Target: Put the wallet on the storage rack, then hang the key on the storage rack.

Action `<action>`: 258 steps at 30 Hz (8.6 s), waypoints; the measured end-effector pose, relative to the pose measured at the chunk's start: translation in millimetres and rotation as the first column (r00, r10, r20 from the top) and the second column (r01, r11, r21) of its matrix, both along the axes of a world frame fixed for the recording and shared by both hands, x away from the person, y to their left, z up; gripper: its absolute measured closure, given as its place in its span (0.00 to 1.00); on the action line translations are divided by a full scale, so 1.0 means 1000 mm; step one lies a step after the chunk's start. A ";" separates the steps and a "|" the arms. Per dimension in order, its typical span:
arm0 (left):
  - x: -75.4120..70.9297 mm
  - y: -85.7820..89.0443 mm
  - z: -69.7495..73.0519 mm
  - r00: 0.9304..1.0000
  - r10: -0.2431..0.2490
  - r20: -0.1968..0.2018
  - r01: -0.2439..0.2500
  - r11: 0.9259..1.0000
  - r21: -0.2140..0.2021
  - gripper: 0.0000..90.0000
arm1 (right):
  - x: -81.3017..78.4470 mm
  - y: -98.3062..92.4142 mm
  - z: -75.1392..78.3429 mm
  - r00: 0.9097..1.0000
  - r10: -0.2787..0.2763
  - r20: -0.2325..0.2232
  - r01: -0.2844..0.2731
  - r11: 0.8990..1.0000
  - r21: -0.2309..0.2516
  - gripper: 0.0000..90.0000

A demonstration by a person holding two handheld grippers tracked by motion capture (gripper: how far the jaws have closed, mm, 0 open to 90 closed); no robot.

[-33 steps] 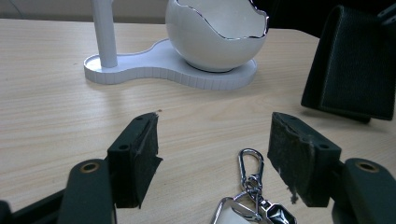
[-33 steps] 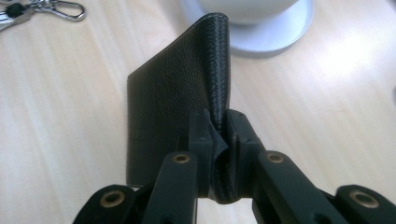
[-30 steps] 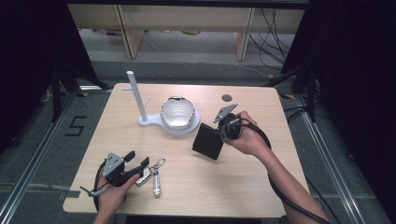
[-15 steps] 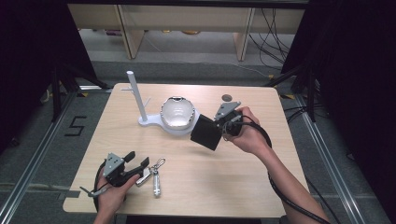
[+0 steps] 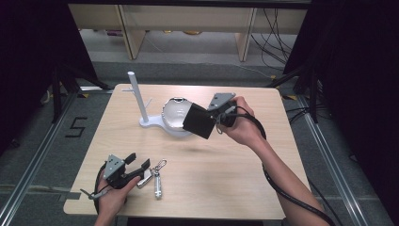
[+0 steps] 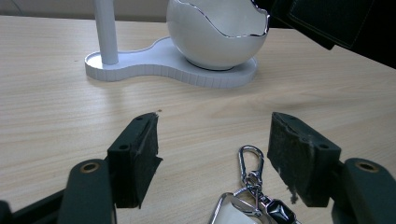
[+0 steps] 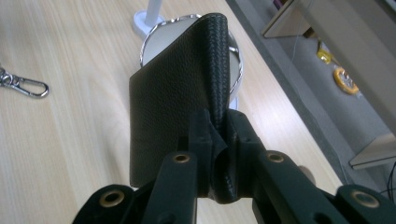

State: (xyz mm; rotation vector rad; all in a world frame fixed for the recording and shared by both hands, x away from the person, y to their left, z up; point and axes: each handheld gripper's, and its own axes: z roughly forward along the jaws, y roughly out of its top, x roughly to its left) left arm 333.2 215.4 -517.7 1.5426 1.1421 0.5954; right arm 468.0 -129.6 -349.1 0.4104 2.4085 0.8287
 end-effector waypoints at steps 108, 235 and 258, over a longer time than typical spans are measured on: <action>0.000 -0.003 0.001 1.000 -0.013 -0.005 0.013 1.000 0.004 0.36 | 0.032 -0.029 -0.034 0.989 -0.117 -0.087 0.142 0.915 0.377 0.63; 0.087 -0.072 0.043 0.635 -0.217 -0.742 0.637 0.690 0.343 0.96 | -0.048 -0.151 -0.131 0.845 -0.329 -0.420 0.469 0.835 0.289 0.65; 0.082 -0.081 0.039 0.643 -0.126 -0.755 0.538 0.776 0.329 0.69 | -0.048 -0.150 -0.132 0.847 -0.322 -0.424 0.462 0.840 0.286 0.63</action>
